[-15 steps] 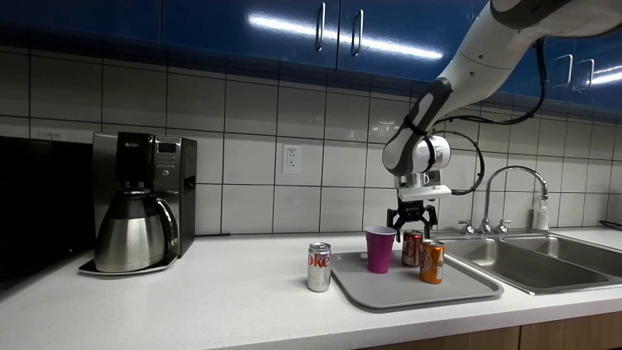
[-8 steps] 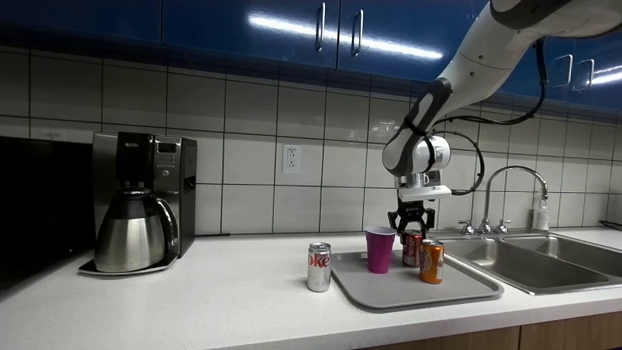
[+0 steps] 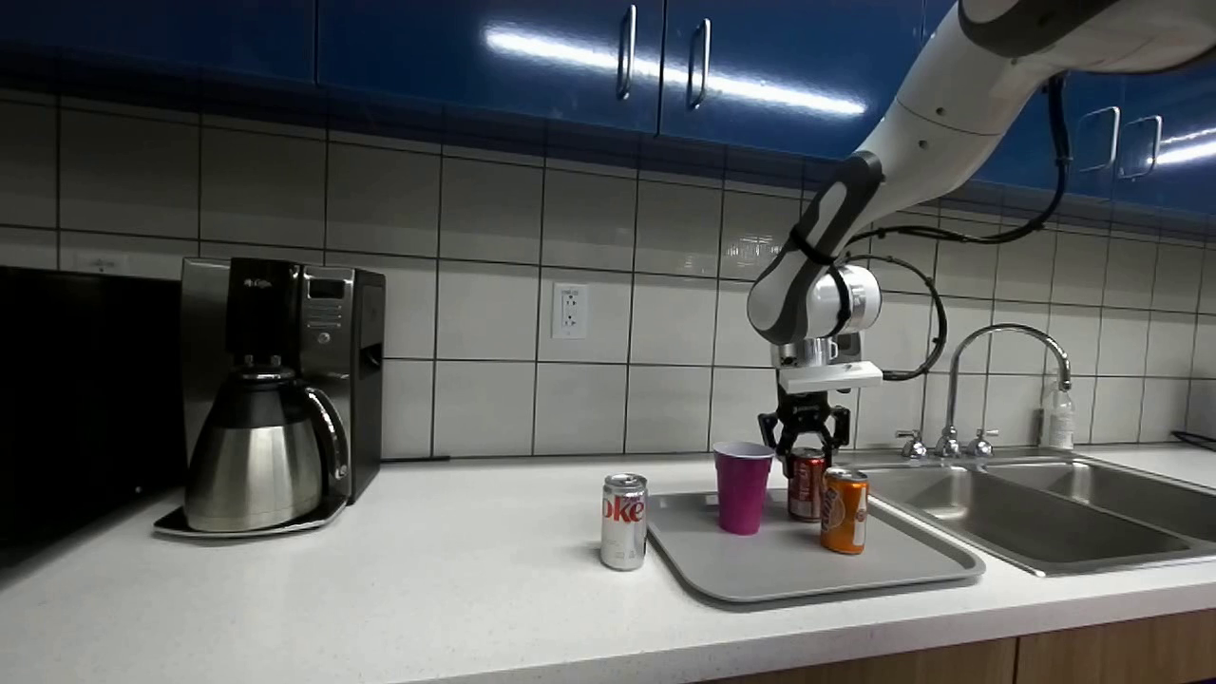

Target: Remove the cans from the tray and put them on the counter

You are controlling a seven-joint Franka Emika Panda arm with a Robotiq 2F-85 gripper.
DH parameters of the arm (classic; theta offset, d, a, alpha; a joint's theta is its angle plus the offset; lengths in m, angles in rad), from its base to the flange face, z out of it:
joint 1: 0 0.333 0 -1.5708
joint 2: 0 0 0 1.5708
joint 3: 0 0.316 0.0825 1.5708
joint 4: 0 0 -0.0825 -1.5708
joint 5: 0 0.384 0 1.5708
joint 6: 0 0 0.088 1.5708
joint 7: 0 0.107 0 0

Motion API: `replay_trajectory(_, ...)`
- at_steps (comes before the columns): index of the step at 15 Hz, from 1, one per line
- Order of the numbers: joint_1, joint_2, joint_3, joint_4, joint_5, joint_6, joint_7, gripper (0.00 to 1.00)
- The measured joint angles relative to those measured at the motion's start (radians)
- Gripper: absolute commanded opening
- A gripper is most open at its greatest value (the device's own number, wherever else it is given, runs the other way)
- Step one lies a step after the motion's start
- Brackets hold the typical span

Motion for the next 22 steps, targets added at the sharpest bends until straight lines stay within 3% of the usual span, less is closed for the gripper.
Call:
replay_trajectory(12,-0.006,-0.02,0.0,0.122,0.025,-0.034,-0.061,0.39)
replay_trajectory(22,-0.022,0.131,-0.001,0.33,0.031,-0.133,-0.074,0.39)
